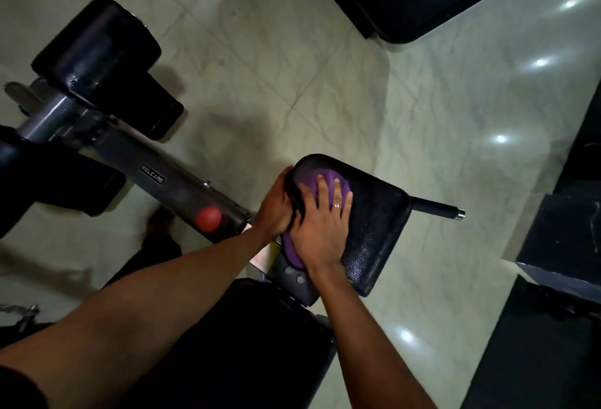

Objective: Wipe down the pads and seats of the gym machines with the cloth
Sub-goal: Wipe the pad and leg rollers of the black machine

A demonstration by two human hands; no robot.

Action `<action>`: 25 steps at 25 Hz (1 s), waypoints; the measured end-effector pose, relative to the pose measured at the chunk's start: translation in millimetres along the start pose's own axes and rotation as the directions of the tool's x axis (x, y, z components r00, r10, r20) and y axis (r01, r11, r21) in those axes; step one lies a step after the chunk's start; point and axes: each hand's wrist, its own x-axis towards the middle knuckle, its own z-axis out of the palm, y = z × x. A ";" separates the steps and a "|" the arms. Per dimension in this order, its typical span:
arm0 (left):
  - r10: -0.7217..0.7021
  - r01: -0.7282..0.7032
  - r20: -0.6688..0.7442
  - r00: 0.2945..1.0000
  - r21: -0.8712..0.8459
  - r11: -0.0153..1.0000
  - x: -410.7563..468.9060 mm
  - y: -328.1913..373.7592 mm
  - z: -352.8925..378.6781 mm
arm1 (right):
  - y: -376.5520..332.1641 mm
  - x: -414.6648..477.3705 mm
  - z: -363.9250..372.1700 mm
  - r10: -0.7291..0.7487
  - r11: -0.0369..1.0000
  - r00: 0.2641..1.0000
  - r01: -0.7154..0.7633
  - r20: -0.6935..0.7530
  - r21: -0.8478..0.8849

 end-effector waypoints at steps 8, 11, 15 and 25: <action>0.035 -0.035 -0.021 0.999 0.038 0.999 12.0 16.6 3.3 | 16.9 98.1 -22.4 0.095 0.993 0.971 -0.108 0.219 0.050; 0.082 -0.069 -0.067 0.994 0.183 0.981 11.5 20.1 8.5 | 51.9 68.3 -40.5 0.209 0.977 0.972 -0.213 0.104 0.030; 0.143 -0.108 -0.062 0.988 0.392 0.914 3.4 27.1 16.7 | 70.1 39.6 -50.0 0.342 0.939 0.940 -0.342 0.000 -0.034; 0.123 -0.095 -0.035 0.992 0.442 0.892 3.6 30.5 16.1 | 77.4 35.9 -49.0 0.289 0.957 0.957 -0.288 -0.039 0.017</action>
